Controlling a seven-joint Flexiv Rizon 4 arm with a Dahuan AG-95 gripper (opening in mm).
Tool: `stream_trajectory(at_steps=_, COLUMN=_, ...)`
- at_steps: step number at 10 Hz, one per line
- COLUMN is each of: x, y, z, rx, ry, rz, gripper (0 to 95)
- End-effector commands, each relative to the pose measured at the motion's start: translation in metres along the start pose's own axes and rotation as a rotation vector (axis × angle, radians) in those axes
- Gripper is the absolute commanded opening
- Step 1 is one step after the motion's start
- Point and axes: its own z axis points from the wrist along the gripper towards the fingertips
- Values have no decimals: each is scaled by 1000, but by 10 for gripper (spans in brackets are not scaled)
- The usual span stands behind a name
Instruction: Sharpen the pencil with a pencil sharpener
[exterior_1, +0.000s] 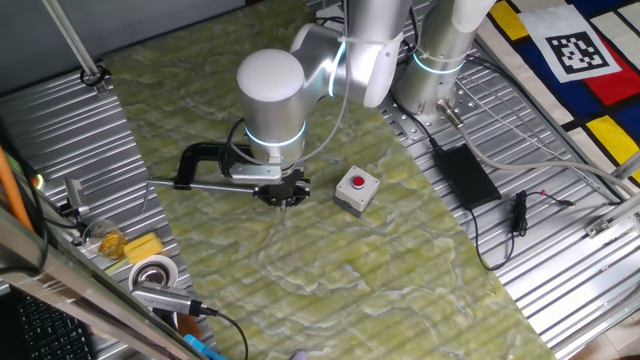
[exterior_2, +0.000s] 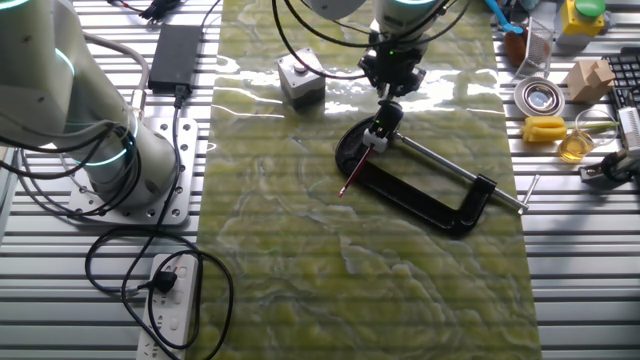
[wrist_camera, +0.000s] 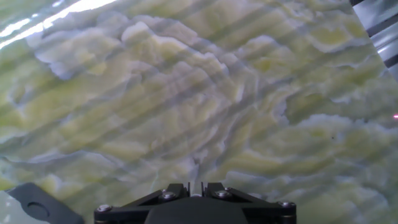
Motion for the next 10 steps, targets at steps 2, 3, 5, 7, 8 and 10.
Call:
stream_trajectory(at_steps=2, x=0, y=0, z=4, rx=4, ry=-1, rz=-15, gripper=0)
stream_trajectory(at_steps=3, x=0, y=-1, z=5, rx=7, ry=5, rz=-20, gripper=0)
stream_trajectory(at_steps=5, x=0, y=-3, z=5, rx=11, ry=18, rz=-31, gripper=0)
stream_trajectory(at_steps=7, x=0, y=-3, z=6, rx=11, ry=19, rz=-38, gripper=0)
stream_trajectory(at_steps=8, x=0, y=-3, z=7, rx=12, ry=18, rz=-40, gripper=0)
stream_trajectory(at_steps=10, x=0, y=-4, z=9, rx=13, ry=17, rz=-41, gripper=0)
